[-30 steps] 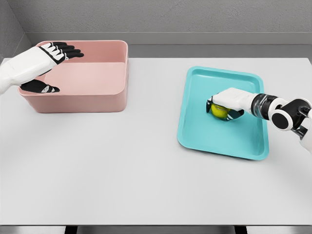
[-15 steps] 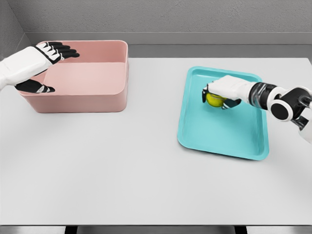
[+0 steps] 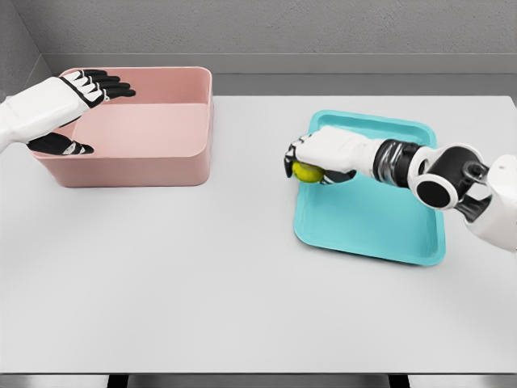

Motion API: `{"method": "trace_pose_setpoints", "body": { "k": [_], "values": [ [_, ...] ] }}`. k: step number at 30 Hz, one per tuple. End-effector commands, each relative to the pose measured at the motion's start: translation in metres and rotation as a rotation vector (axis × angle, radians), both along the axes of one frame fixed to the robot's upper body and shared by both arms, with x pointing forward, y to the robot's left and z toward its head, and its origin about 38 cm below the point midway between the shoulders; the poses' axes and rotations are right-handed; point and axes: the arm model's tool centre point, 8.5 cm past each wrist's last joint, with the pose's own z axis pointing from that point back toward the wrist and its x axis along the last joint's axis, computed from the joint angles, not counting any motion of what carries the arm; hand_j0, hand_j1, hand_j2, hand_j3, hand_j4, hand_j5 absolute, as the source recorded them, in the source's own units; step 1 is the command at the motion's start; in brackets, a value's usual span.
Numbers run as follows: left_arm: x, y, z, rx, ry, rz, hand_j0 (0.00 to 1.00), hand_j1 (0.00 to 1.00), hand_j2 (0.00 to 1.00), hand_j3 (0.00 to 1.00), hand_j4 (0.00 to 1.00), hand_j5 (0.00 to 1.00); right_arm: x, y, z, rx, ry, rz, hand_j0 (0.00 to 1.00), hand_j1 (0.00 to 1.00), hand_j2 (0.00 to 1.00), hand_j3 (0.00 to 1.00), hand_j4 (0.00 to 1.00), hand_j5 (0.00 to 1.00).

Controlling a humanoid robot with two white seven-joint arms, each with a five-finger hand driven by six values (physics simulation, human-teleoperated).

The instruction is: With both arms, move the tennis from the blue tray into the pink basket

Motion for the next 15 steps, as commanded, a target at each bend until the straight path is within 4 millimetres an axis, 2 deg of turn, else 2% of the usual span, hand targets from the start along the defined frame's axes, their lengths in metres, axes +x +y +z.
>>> {"method": "trace_pose_setpoints", "body": {
  "k": [1,6,10,15],
  "values": [
    [0.000,0.000,0.001,-0.005,0.001,0.000,1.00,1.00,1.00,1.00,1.00,1.00,-0.011,0.023,0.000,0.024,0.003,0.062,0.54,0.54,0.54,0.54,0.54,0.54],
    [-0.003,-0.001,0.003,0.003,-0.004,-0.008,1.00,1.00,1.00,1.00,1.00,1.00,-0.016,0.049,0.006,0.045,-0.006,0.121,0.54,0.54,0.54,0.54,0.54,0.54],
    [-0.003,-0.002,0.003,0.002,-0.005,-0.010,1.00,1.00,1.00,1.00,1.00,1.00,-0.028,0.082,-0.002,0.057,0.016,0.197,0.54,0.54,0.54,0.54,0.54,0.54],
    [-0.003,-0.002,0.003,0.002,-0.003,-0.010,1.00,1.00,1.00,1.00,1.00,1.00,-0.041,0.110,-0.009,0.044,0.034,0.272,0.54,0.54,0.54,0.54,0.54,0.54]
  ]
}}
